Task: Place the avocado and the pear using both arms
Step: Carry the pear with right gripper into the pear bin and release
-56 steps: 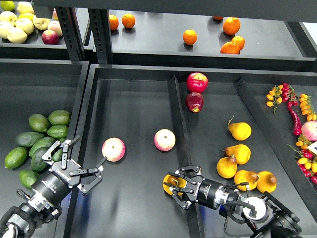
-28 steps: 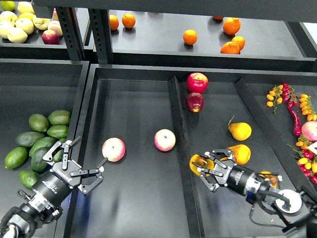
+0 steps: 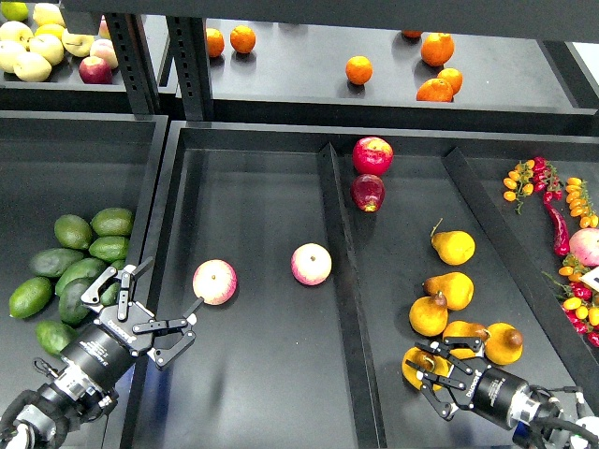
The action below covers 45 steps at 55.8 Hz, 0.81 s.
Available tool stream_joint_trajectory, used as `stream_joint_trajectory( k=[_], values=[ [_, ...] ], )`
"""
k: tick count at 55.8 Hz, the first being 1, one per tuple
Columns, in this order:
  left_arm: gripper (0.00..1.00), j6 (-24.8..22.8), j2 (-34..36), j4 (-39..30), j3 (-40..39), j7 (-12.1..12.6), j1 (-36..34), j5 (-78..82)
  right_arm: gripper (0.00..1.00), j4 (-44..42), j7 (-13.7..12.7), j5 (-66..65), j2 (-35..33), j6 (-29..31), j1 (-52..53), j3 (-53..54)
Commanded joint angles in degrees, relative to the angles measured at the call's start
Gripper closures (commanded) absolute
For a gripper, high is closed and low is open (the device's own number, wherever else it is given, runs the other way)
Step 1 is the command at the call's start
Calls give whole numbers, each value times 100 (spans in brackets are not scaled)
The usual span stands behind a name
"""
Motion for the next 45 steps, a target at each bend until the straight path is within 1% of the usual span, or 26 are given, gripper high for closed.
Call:
stream_joint_trajectory(
  k=[1, 7, 9, 10, 11, 12, 15, 18, 21, 23, 26, 29, 31, 40, 45],
  values=[
    [1, 0, 0, -6, 6, 0, 0, -1, 89, -182, 0, -18, 16, 0, -69, 62],
    [1, 0, 0, 3, 6, 0, 0, 8, 85, -375, 0, -18, 25, 0, -87, 159],
    [1, 0, 0, 3, 6, 0, 0, 8, 79, -393, 0, -18, 34, 0, -87, 185],
    [1, 0, 0, 3, 6, 0, 0, 8, 75, -393, 0, -9, 34, 0, -87, 185],
    [1, 0, 0, 3, 6, 0, 0, 0, 68, -393, 0, -9, 34, 0, -87, 185],
    [1, 0, 0, 3, 6, 0, 0, -1, 58, -393, 0, -9, 34, 0, -87, 185],
    [1, 0, 0, -6, 6, 0, 0, -1, 40, -384, 0, -18, 42, 0, -78, 185],
    [1, 0, 0, 3, 6, 0, 0, -1, 38, -376, 0, -9, 34, 0, -78, 194],
    [1, 0, 0, 3, 6, 0, 0, 0, 33, -340, 0, 0, 25, 0, -87, 194],
    [1, 0, 0, 3, 6, 0, 0, -1, 27, -297, 0, 0, 7, 0, -87, 185],
    [1, 0, 0, 3, 6, 0, 0, -1, 12, -191, 0, 0, -54, 0, -95, 194],
    [0, 0, 0, 3, 6, 0, 9, -1, 3, -86, 0, 0, -151, 0, -104, 185],
    [0, 0, 0, 3, 6, 0, 17, -1, 2, 20, 0, 8, -239, 0, -113, 185],
    [0, 0, 0, -6, 6, 0, 44, -1, 2, 775, 0, 44, -809, 0, -122, 194],
    [1, 0, 0, -6, 6, 0, 44, -1, 2, 1109, 0, 131, -1003, 0, -96, 290]
  ],
)
